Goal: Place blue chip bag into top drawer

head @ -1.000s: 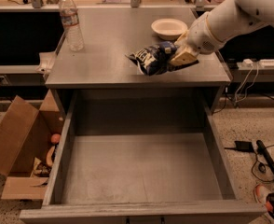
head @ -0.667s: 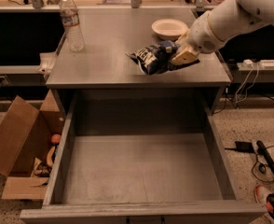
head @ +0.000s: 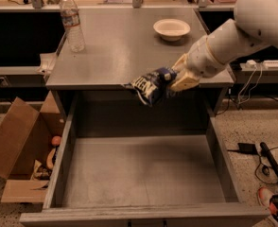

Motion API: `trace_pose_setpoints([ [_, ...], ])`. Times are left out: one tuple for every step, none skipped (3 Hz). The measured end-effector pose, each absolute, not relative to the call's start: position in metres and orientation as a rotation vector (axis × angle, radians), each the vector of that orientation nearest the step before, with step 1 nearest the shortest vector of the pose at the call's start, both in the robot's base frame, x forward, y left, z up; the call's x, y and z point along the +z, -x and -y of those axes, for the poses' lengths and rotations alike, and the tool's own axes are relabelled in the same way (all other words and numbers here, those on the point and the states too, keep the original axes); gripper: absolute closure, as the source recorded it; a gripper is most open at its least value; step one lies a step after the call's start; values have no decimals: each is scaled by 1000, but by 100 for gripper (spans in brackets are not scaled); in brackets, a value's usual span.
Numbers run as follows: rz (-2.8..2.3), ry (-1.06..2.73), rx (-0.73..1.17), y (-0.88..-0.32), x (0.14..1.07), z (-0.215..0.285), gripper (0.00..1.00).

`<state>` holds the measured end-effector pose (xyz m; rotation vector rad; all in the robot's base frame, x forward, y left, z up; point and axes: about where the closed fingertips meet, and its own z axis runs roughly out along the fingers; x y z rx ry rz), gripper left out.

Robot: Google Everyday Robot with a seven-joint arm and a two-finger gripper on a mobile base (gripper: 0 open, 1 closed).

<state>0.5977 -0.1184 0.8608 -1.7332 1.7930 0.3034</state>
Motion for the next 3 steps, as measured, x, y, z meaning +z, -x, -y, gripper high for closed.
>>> trace_pose_setpoints([
  [-1783,1829,390,-554,834,110,100],
  [-1866,1912,500,-516,778,112,100],
  [-1866,1912,500,-516,778,112,100],
])
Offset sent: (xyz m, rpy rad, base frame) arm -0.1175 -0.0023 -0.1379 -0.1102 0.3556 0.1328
